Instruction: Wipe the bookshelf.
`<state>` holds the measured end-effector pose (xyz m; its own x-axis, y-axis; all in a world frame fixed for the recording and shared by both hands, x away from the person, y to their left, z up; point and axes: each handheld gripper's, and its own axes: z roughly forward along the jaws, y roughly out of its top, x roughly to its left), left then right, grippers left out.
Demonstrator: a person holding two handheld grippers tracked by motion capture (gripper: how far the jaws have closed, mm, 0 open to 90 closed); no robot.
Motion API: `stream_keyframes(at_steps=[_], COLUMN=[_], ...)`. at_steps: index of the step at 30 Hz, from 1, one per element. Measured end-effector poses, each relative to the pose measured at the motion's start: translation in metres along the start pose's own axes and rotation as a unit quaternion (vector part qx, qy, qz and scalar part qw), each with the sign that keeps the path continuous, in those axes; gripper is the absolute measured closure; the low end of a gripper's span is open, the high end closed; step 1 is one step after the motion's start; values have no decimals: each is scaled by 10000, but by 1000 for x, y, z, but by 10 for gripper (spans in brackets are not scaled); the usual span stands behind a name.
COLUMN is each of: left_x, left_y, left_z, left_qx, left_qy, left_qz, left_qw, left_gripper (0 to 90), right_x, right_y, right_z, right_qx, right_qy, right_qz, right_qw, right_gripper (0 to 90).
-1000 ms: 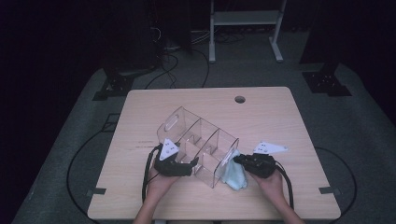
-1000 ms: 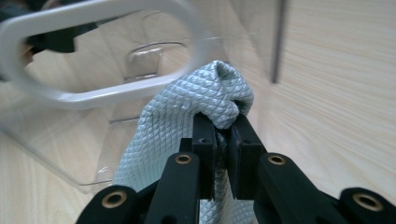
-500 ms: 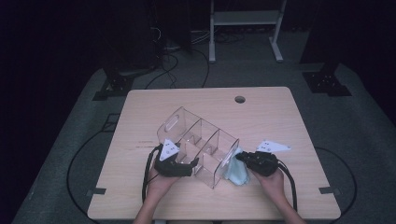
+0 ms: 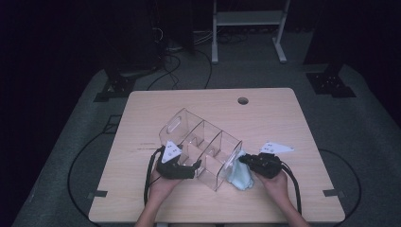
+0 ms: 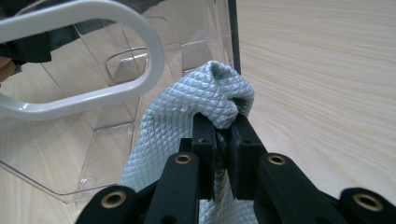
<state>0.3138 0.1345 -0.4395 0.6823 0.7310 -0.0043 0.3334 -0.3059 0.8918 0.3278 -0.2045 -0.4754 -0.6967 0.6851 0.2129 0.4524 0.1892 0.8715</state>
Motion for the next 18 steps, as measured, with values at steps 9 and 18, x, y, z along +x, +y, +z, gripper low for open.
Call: stream_keyframes(at_steps=[9, 18], left_x=[-1, -1], left_y=[0, 0], left_z=[1, 1], left_qx=[-13, -19], left_qy=[17, 30], left_qz=[-1, -3], left_qw=[10000, 10000], left_gripper=[73, 73], right_x=[2, 3], right_y=[2, 1], right_z=[-2, -1], right_qx=[-60, -15], right_qy=[95, 72], right_qz=[25, -8], right_qw=[9999, 10000], right_gripper=[817, 817])
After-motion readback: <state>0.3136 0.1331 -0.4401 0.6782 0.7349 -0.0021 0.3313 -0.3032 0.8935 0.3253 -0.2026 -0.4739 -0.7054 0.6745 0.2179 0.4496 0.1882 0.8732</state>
